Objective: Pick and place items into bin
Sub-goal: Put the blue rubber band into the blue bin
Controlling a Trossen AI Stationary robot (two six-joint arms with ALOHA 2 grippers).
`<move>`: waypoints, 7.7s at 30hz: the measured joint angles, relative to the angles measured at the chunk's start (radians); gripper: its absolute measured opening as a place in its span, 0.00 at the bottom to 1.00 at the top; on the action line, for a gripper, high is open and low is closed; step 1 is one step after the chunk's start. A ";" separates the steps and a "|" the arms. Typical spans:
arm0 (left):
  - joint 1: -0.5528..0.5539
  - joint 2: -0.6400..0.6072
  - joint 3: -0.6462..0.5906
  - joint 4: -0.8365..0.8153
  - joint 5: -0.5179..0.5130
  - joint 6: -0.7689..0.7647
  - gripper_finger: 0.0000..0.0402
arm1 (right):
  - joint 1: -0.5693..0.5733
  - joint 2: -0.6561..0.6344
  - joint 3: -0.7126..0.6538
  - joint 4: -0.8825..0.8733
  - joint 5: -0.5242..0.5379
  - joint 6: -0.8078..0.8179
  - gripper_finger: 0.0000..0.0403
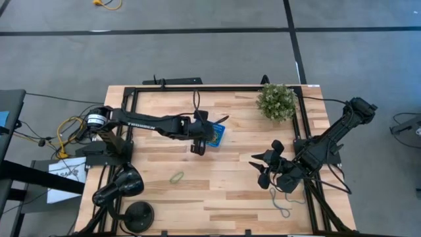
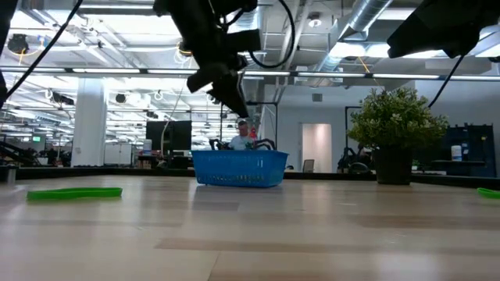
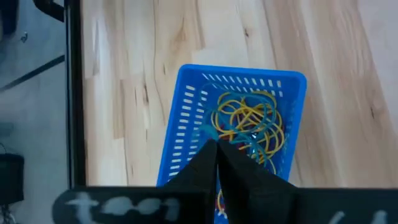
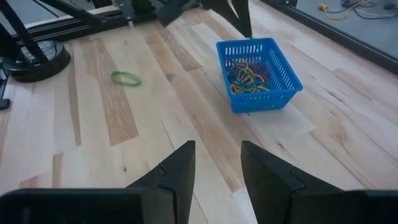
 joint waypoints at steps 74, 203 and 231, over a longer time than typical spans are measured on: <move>0.040 0.066 -0.073 0.350 0.073 -0.414 0.35 | 0.136 0.430 0.094 -0.184 -0.868 0.884 0.31; 0.040 -0.478 -0.073 -0.057 0.014 -0.433 0.35 | -0.390 0.621 0.570 -0.445 -0.358 -0.033 0.32; 0.038 -0.478 -0.073 -0.043 0.014 -0.512 0.35 | 0.270 0.429 0.433 -0.737 -0.880 1.053 0.29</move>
